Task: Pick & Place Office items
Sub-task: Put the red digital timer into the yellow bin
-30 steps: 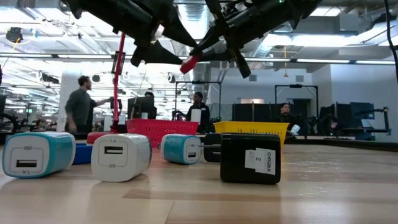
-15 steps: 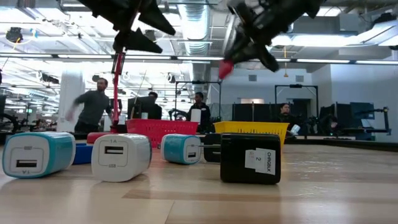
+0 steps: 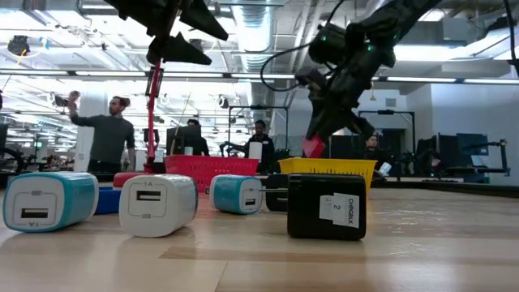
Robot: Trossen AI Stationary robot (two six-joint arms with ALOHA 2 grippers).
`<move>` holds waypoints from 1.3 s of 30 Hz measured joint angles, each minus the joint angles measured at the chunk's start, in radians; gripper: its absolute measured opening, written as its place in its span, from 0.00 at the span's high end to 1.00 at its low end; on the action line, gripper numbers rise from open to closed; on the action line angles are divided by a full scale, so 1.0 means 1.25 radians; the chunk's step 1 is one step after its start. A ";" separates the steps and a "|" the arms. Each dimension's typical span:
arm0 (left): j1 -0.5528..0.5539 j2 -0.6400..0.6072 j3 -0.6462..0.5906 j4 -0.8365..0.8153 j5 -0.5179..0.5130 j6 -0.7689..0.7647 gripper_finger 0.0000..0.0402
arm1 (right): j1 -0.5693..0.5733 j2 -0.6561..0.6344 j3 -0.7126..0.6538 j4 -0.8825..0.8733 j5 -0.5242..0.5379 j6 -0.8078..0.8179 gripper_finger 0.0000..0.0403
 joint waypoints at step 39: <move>0.000 0.000 0.000 -0.004 0.000 0.000 0.21 | 0.058 0.276 0.327 -0.323 0.122 -0.113 0.88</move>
